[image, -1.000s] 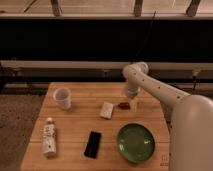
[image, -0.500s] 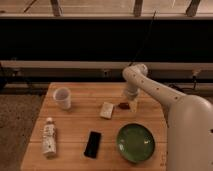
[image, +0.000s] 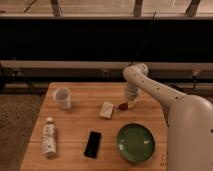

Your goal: Place the pepper on the white sponge

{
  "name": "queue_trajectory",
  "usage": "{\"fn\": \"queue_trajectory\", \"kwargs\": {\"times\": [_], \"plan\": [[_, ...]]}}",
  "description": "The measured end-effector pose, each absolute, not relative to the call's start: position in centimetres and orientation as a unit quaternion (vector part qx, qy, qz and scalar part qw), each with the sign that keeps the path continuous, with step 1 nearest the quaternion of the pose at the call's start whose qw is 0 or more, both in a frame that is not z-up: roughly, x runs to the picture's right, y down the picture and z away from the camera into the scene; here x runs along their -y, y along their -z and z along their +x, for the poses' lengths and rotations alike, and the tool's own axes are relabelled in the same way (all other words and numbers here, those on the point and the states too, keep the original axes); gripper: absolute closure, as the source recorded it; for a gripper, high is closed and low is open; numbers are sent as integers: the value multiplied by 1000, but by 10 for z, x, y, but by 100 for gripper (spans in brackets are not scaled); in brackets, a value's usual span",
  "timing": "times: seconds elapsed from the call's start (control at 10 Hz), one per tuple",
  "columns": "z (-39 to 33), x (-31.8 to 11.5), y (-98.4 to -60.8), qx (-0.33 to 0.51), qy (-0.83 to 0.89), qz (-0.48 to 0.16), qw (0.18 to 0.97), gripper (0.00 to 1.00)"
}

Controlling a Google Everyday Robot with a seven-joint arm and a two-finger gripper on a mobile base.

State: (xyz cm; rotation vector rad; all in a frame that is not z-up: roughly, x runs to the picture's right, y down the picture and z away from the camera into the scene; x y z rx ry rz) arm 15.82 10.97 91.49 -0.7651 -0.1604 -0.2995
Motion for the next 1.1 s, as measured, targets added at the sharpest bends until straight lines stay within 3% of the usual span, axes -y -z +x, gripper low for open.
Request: {"fn": "queue_trajectory", "kwargs": {"times": [0.2, 1.1], "plan": [[154, -112, -913, 79, 149, -376, 911, 100], [78, -90, -875, 128, 209, -354, 902, 100]]}}
